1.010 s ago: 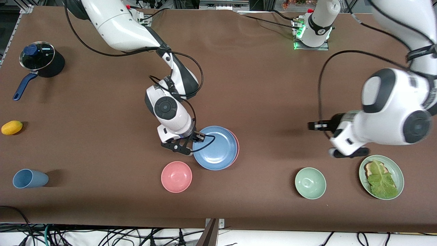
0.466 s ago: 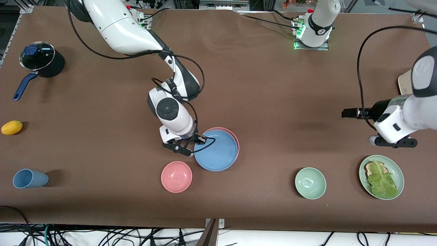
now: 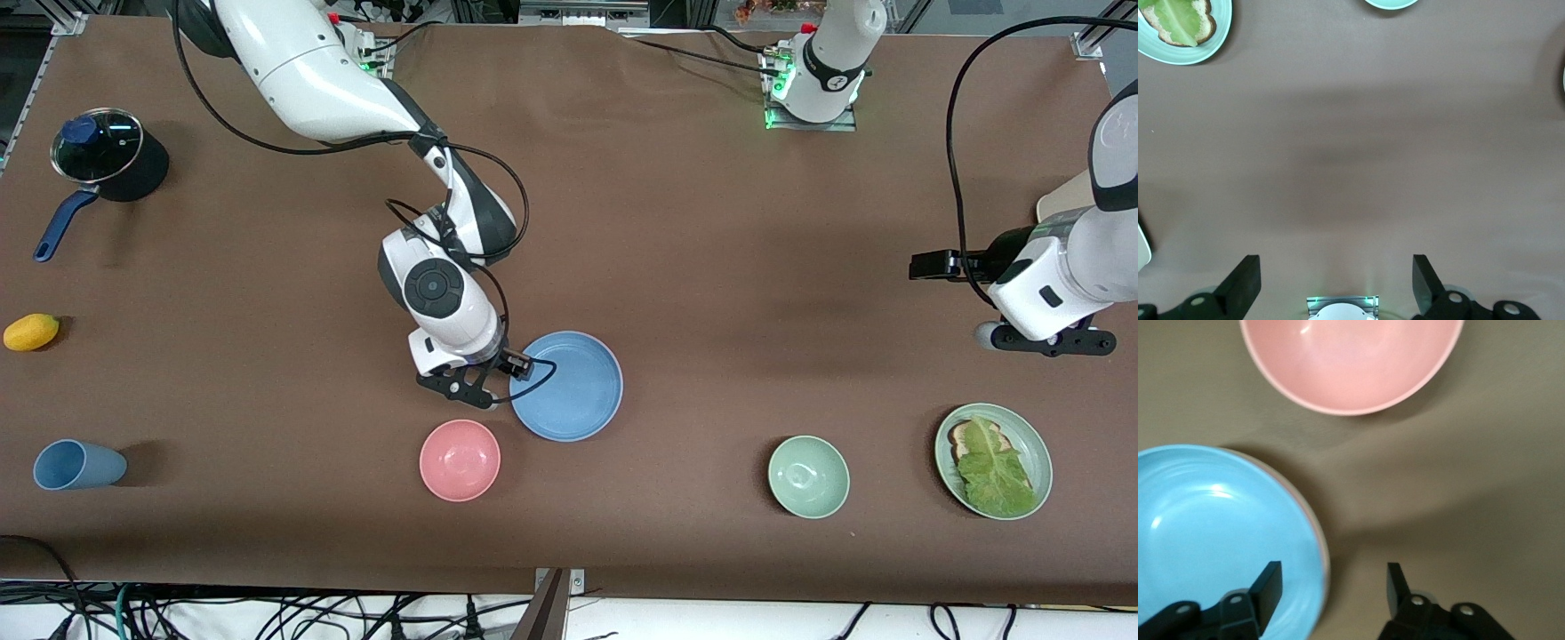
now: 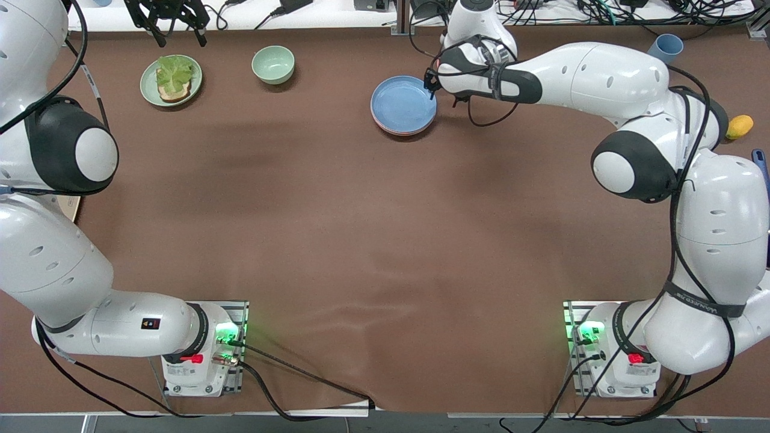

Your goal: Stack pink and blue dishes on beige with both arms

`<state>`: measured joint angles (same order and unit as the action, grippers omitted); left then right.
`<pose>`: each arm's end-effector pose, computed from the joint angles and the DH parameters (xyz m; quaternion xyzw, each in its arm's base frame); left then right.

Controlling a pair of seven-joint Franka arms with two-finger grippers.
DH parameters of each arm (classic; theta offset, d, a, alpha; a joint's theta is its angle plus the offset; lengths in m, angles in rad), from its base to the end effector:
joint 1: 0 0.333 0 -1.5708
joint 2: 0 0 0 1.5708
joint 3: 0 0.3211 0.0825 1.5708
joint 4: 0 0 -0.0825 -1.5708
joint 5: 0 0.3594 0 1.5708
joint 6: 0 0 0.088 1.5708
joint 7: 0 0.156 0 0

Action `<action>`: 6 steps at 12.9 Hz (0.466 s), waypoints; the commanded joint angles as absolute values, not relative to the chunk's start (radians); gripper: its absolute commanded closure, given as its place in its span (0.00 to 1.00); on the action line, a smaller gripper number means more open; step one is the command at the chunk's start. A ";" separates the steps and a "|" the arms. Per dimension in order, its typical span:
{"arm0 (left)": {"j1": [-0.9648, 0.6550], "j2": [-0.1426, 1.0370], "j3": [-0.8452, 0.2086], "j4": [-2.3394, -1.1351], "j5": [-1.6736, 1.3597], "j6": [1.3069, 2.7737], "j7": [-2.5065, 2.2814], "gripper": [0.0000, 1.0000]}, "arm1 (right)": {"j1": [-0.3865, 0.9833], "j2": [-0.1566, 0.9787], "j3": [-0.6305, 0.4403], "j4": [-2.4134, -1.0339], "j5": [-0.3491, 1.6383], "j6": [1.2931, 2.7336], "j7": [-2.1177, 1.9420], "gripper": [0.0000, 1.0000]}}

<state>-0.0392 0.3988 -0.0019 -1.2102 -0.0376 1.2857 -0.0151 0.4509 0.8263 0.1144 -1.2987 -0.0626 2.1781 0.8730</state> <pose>0.5961 -0.0309 0.4898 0.9867 -0.0151 -0.1614 0.0145 0.6348 0.3759 0.2223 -0.9873 0.1555 -0.0119 0.0307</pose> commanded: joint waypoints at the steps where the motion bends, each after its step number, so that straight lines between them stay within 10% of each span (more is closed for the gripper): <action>1: -0.037 0.374 -0.011 -1.206 -0.006 1.278 0.000 0.00 | 0.370 0.761 0.123 -1.287 -0.075 2.062 0.703 0.19; 6: 0.000 0.257 -0.003 -1.256 -0.008 1.305 0.000 0.00 | 0.290 0.573 0.040 -1.348 -0.064 1.876 0.350 0.02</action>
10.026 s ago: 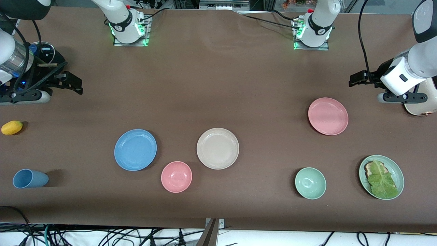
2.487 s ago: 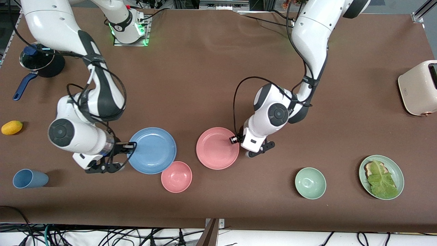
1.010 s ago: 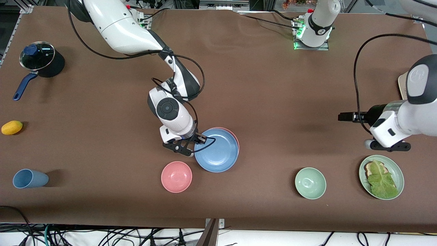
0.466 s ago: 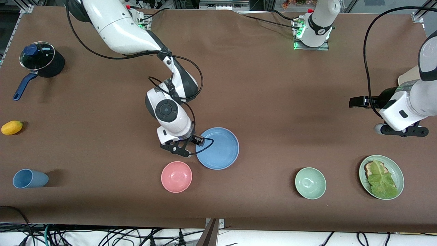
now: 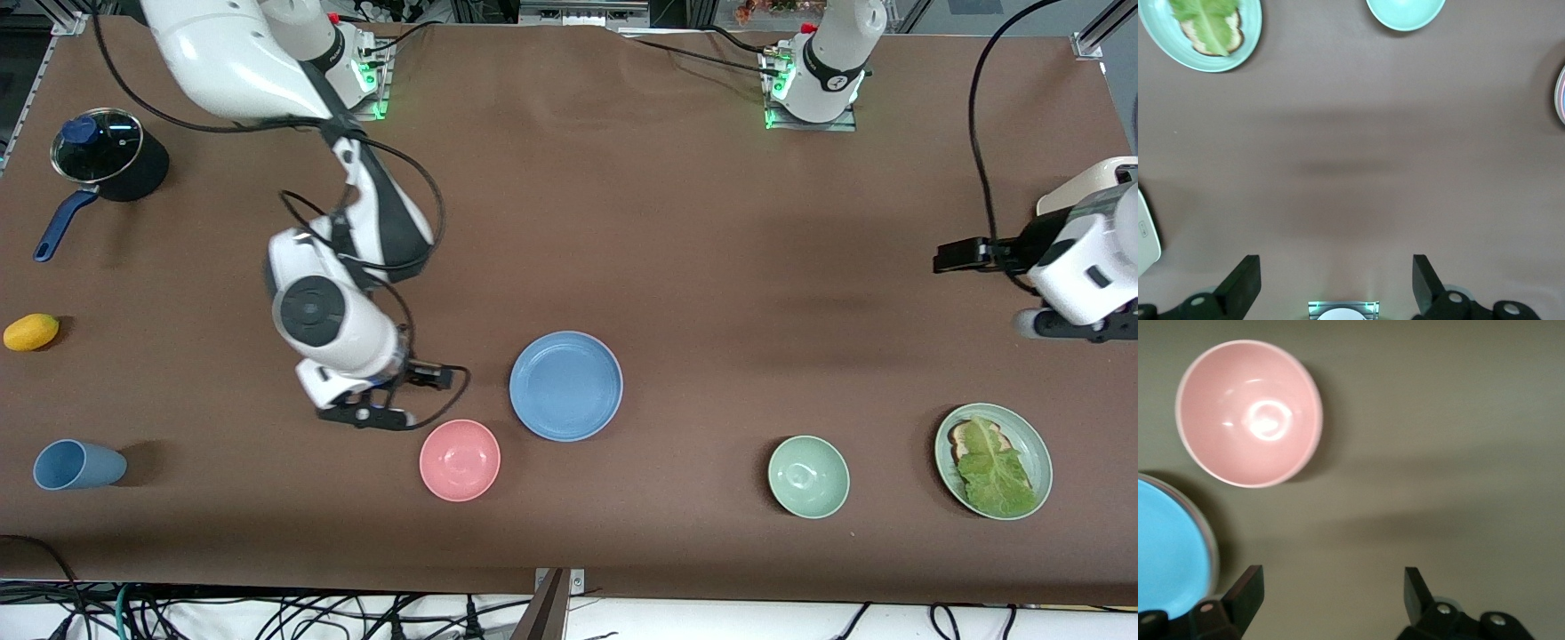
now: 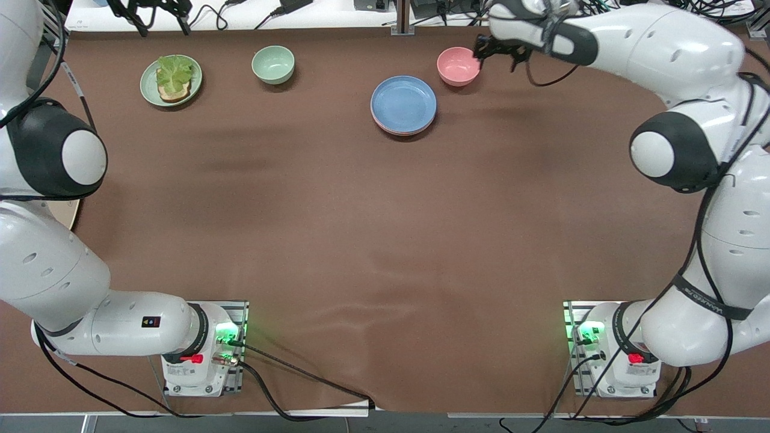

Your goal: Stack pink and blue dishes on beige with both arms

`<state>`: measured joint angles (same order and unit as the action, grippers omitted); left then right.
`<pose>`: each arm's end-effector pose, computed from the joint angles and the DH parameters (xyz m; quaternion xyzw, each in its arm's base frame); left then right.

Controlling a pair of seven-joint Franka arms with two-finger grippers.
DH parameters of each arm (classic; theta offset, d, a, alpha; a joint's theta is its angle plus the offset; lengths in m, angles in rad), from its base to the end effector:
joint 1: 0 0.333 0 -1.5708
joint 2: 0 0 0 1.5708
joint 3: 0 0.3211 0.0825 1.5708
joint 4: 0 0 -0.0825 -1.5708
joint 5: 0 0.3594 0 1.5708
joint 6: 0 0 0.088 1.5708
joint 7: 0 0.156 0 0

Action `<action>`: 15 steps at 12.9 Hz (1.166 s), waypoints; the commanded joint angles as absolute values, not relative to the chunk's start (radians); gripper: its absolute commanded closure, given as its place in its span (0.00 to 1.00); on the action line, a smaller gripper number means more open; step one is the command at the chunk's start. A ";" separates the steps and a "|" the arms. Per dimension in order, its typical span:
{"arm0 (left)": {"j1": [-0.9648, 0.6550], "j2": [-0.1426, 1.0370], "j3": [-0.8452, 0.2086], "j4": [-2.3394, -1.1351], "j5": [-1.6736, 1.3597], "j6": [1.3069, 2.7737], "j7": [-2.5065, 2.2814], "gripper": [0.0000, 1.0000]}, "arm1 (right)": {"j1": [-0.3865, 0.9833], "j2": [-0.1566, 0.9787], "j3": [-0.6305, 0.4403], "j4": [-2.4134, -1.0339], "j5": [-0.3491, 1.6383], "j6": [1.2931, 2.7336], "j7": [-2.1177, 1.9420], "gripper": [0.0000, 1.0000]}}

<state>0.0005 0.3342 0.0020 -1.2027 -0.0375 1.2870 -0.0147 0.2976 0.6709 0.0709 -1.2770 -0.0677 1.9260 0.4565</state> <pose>0.5864 -0.0053 0.5311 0.9920 0.0056 -0.1247 0.0174 0.6719 0.2399 0.3205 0.9991 -0.0393 -0.0055 0.0128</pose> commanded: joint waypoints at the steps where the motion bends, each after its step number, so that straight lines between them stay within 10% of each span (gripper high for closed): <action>1: -0.005 0.209 -0.003 -1.334 -0.015 1.340 0.000 0.00 | 0.272 0.511 0.025 -1.394 -0.061 1.864 0.292 0.02; 10: -0.041 -0.075 -0.005 -1.753 -0.023 1.491 0.000 0.00 | 0.199 0.210 -0.017 -1.463 -0.005 1.599 0.104 0.01; 15: -0.032 -0.038 -0.003 -1.697 -0.021 1.465 0.003 0.00 | 0.198 0.187 -0.055 -1.447 0.026 1.523 0.058 0.01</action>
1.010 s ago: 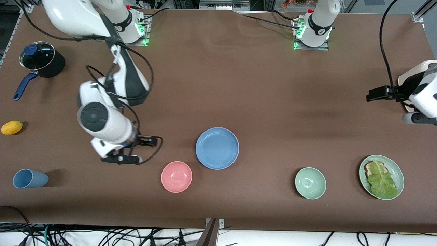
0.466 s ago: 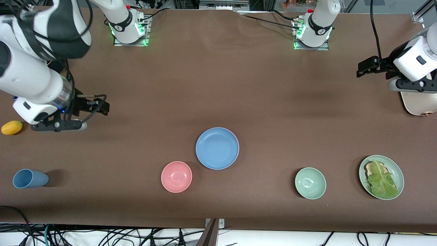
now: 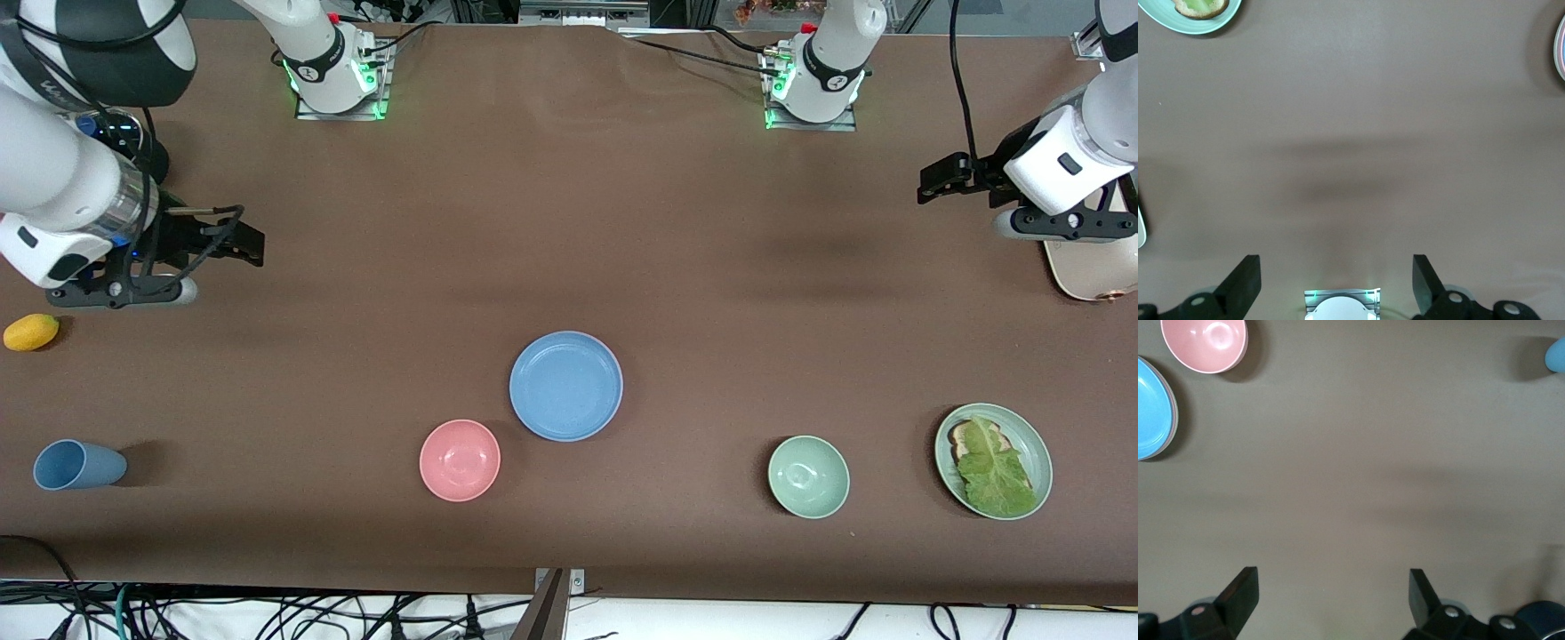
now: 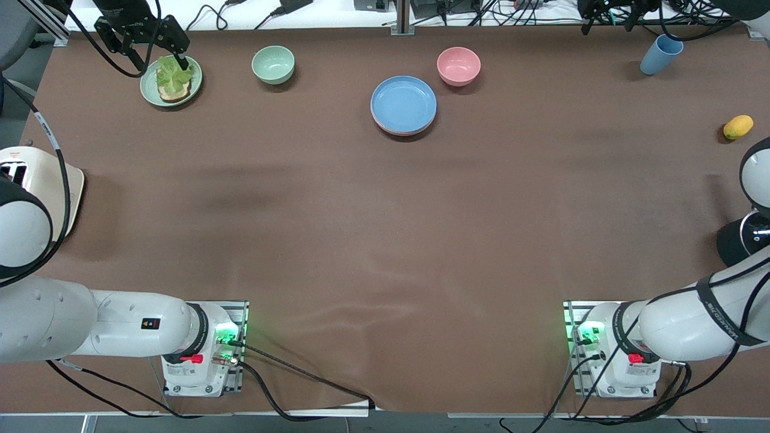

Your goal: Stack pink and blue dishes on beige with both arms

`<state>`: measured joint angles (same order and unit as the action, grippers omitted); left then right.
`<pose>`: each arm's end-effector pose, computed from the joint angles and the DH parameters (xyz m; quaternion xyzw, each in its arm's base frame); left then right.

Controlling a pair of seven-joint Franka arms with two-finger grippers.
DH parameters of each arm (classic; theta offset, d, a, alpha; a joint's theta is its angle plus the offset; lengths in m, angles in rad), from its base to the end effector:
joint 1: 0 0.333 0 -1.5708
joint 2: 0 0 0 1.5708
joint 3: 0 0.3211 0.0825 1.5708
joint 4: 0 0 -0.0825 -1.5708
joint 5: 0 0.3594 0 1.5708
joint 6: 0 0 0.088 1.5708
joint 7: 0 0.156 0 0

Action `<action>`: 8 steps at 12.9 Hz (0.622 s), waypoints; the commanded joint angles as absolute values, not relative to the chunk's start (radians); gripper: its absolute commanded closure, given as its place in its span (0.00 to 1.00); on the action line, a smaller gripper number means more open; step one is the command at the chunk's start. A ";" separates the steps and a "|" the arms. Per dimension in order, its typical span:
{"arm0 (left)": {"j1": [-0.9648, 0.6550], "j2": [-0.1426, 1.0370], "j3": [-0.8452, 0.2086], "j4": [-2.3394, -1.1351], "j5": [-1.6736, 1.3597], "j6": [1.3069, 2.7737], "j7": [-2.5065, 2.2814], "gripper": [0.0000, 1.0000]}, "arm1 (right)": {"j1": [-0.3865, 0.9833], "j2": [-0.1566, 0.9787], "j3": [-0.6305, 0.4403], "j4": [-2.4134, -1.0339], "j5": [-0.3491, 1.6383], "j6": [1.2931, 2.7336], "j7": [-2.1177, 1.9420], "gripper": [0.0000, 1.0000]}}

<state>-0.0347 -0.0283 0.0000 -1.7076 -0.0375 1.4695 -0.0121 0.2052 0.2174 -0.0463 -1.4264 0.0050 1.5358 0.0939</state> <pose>0.4927 -0.0233 0.5286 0.9943 -0.0112 -0.1051 0.0163 0.5770 0.0958 0.5204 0.9980 0.0327 -0.0531 0.0093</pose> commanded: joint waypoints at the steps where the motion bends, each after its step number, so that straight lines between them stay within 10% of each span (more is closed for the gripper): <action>1: -0.032 -0.038 -0.005 -1.698 -0.023 1.463 0.003 0.00 | 0.198 0.187 -0.061 -1.445 0.026 1.525 0.058 0.01; 8: -0.032 -0.038 -0.003 -1.697 -0.031 1.462 0.005 0.00 | 0.204 0.207 -0.077 -1.391 0.014 1.526 0.049 0.00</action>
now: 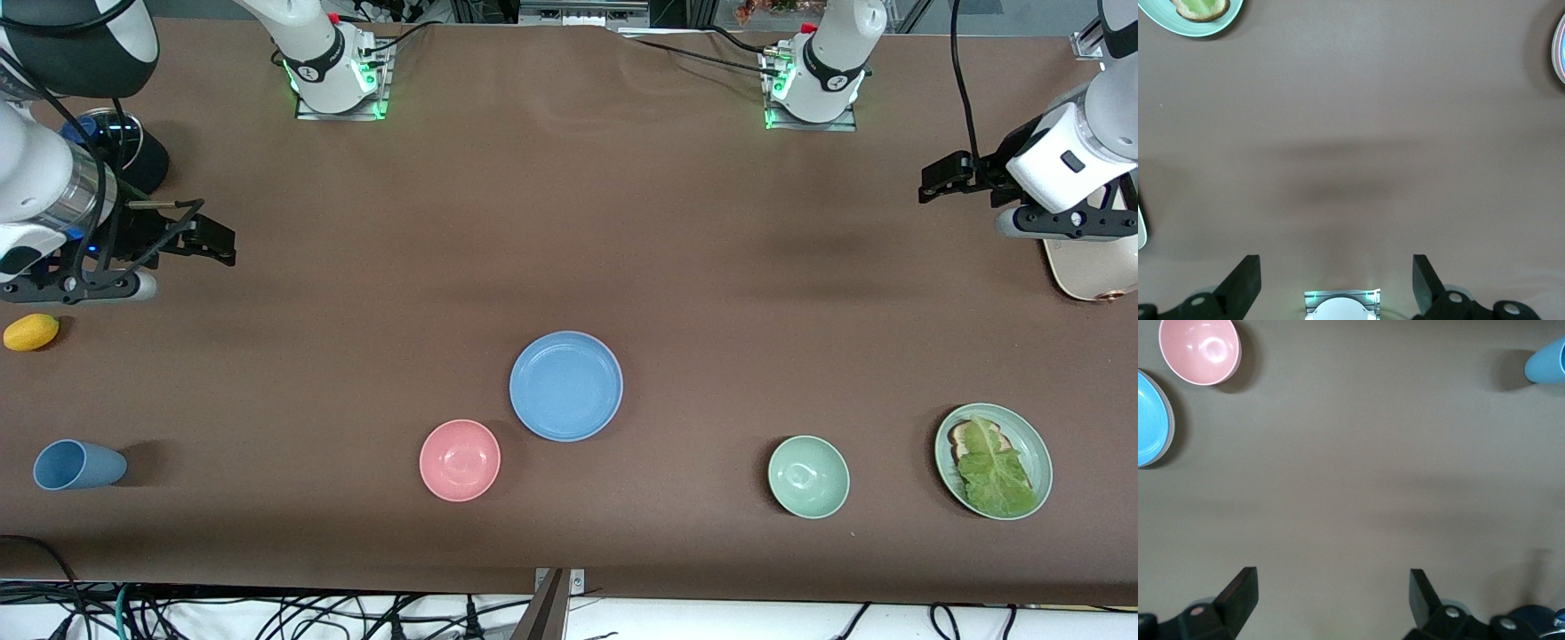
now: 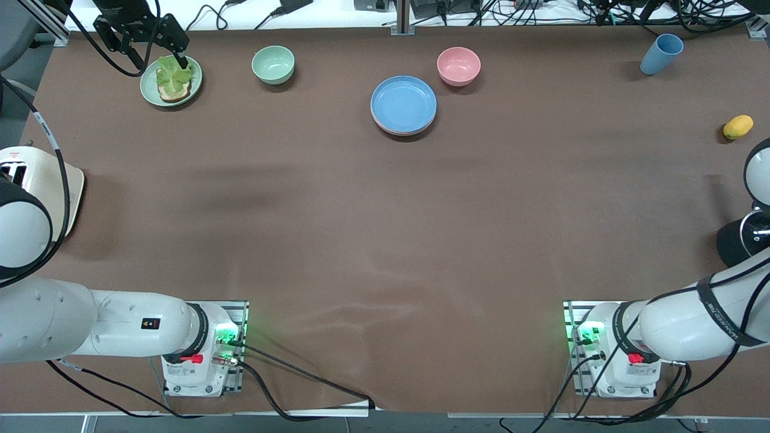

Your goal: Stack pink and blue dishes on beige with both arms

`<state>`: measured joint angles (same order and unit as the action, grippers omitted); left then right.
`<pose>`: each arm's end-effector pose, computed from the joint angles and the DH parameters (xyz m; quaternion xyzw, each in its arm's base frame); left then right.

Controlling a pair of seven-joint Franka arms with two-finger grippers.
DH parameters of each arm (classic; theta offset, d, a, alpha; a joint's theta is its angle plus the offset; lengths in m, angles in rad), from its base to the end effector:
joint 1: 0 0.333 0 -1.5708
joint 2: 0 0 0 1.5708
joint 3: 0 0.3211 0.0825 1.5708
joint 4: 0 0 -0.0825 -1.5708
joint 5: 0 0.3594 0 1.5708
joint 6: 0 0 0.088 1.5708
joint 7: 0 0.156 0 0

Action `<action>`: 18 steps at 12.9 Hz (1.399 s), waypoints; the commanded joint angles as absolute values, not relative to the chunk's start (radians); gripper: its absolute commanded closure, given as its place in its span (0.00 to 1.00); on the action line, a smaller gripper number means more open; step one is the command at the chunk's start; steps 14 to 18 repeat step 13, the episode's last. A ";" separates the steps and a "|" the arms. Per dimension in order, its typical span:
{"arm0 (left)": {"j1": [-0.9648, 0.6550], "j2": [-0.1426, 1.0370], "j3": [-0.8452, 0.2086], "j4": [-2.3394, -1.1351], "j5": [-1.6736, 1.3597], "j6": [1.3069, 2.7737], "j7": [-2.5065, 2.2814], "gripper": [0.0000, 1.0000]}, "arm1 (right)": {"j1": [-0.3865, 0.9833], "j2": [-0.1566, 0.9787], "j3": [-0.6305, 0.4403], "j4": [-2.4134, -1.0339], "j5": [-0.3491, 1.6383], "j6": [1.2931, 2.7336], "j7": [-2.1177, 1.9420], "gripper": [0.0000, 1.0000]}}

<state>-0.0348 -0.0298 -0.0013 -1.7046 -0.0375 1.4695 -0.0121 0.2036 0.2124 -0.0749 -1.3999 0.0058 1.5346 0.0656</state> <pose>0.4927 -0.0240 0.5306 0.9945 -0.0119 -0.1029 0.0163 0.5808 0.0803 0.5350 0.9987 0.0320 -0.0379 0.0087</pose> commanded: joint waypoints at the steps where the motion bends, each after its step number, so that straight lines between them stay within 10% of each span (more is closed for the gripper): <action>1: -0.032 -0.038 -0.003 -1.697 -0.031 1.463 0.005 0.00 | 0.206 0.207 -0.075 -1.391 0.011 1.535 0.051 0.00; 18: -0.034 -0.038 -0.008 -1.697 -0.052 1.448 0.006 0.00 | 0.216 0.207 -0.072 -1.393 0.021 1.537 0.054 0.00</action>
